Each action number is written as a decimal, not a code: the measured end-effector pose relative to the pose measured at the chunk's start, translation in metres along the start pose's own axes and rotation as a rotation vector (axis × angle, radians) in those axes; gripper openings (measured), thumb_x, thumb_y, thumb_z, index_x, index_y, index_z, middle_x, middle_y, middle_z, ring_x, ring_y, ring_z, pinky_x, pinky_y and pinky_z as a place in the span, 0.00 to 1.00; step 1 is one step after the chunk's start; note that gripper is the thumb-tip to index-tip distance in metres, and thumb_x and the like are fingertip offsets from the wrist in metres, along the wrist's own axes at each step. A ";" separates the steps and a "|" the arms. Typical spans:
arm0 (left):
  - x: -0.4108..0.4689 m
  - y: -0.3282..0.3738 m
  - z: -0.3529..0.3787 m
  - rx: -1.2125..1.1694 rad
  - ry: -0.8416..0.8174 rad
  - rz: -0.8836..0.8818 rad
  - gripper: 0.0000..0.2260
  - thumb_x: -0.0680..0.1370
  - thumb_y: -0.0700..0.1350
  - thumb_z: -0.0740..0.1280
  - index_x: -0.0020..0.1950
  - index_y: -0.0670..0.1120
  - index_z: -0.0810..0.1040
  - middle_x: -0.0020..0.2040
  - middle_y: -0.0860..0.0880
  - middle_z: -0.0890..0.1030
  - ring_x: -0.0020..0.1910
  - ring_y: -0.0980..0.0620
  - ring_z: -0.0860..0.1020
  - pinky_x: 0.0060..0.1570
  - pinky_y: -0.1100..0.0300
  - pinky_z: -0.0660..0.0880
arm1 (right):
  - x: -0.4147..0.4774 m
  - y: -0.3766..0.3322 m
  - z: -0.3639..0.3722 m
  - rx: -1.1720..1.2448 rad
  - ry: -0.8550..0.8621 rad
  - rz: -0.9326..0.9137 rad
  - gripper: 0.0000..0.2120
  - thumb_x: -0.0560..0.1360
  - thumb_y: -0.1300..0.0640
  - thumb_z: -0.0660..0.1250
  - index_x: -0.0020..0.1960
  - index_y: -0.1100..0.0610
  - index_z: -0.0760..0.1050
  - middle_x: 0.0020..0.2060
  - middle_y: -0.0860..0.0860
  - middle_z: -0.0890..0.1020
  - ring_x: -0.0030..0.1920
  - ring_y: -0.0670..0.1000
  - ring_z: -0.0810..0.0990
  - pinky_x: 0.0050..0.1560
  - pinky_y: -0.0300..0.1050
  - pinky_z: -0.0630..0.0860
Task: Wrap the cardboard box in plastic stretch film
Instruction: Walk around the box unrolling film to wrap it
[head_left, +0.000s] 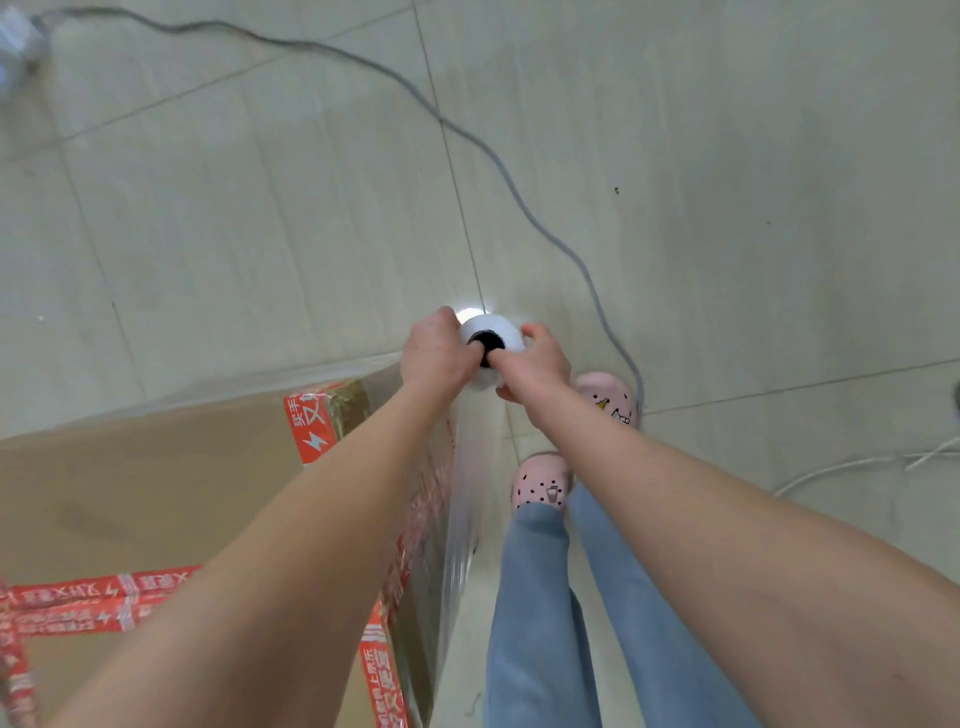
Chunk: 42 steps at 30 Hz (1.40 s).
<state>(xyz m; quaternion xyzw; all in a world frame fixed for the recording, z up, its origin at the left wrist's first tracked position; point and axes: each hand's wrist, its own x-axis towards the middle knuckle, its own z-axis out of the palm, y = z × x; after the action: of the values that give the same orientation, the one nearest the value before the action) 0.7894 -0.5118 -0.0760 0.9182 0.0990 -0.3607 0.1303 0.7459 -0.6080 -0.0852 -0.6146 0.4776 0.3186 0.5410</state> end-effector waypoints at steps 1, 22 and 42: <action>0.002 -0.002 -0.002 -0.033 0.001 -0.042 0.09 0.72 0.46 0.65 0.45 0.42 0.72 0.44 0.42 0.80 0.43 0.42 0.78 0.38 0.55 0.71 | 0.003 -0.007 0.003 -0.010 -0.015 -0.016 0.27 0.69 0.59 0.67 0.68 0.50 0.68 0.61 0.51 0.75 0.54 0.55 0.77 0.55 0.53 0.78; 0.046 0.003 -0.049 0.513 -0.155 0.316 0.18 0.76 0.42 0.62 0.66 0.50 0.72 0.57 0.46 0.77 0.54 0.44 0.77 0.43 0.56 0.70 | 0.013 -0.052 0.032 -0.005 -0.185 0.146 0.32 0.71 0.60 0.68 0.72 0.49 0.63 0.63 0.53 0.75 0.59 0.56 0.76 0.59 0.51 0.76; 0.085 -0.086 -0.106 -0.012 -0.055 -0.084 0.06 0.72 0.39 0.62 0.45 0.43 0.78 0.40 0.46 0.76 0.40 0.45 0.73 0.37 0.58 0.67 | 0.021 -0.119 0.126 -0.378 -0.093 -0.113 0.22 0.69 0.58 0.67 0.62 0.47 0.75 0.60 0.50 0.78 0.56 0.53 0.78 0.57 0.44 0.74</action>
<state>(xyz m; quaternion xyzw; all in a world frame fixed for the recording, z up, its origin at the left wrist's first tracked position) 0.8943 -0.3899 -0.0738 0.9023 0.1359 -0.3902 0.1231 0.8795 -0.4962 -0.0875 -0.7157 0.3486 0.3997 0.4544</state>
